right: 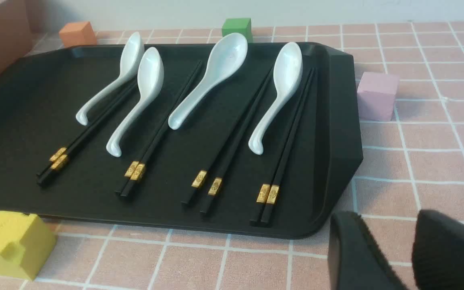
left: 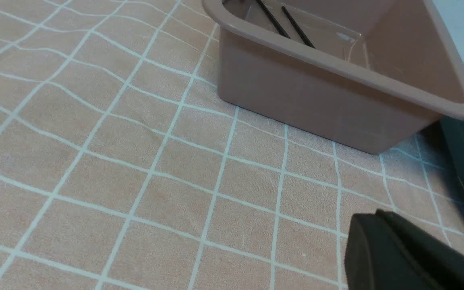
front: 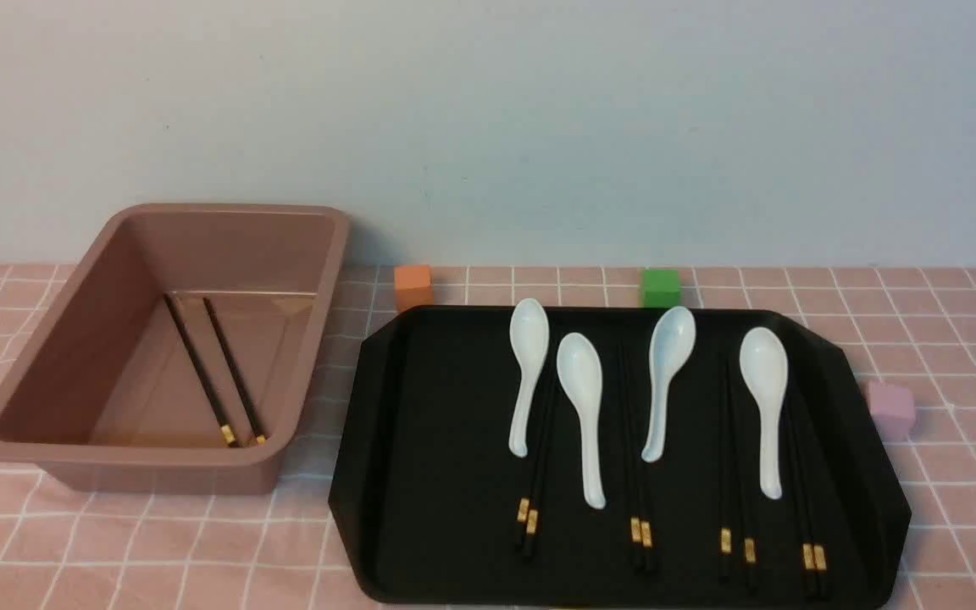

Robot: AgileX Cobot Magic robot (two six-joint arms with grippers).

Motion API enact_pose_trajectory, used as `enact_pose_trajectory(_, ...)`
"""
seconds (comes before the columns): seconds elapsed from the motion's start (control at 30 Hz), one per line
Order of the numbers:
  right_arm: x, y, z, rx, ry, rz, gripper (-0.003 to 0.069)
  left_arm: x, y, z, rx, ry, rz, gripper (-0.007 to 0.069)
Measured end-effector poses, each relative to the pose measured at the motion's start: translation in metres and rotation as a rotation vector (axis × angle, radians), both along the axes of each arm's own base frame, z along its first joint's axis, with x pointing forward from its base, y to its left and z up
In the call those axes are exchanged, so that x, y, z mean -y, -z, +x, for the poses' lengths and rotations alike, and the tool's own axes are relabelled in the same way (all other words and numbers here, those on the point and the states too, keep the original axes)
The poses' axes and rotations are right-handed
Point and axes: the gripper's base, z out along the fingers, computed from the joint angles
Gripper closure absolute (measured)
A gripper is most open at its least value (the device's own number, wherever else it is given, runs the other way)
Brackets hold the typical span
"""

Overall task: On pink tablecloth take chopsticks from black tray and put them in box.
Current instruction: 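Reach over to the black tray and grasp a pair of chopsticks with the left gripper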

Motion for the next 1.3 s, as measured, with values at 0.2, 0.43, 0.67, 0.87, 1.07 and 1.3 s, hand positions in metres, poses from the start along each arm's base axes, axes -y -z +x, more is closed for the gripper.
enact_pose_trajectory(0.2,0.000,0.000,0.000,0.000,0.000,0.000,0.0419,0.000,0.000,0.000,0.000,0.000,0.000,0.0613)
enact_pose_trajectory(0.43,0.000,0.000,0.000,0.000,0.000,0.000,0.0419,0.000,0.000,0.000,0.003,0.000,0.001,0.0606)
enact_pose_trajectory(0.67,0.000,0.000,0.000,0.000,0.000,0.000,0.0419,0.004,-0.013,0.003,0.146,-0.043,-0.344,0.0603)
enact_pose_trajectory(0.87,0.000,0.000,0.000,0.000,0.000,0.000,0.0419,0.002,-0.026,0.005,0.299,-0.098,-0.651,0.0596)
enact_pose_trajectory(1.07,0.000,0.000,0.000,0.000,0.000,0.000,0.0419,0.005,-0.045,0.002,0.326,-0.067,-0.725,0.0596)
enact_pose_trajectory(1.3,0.000,0.000,0.000,0.000,0.000,0.000,0.0419,0.023,-0.112,0.017,-0.007,0.163,-0.390,0.0596)
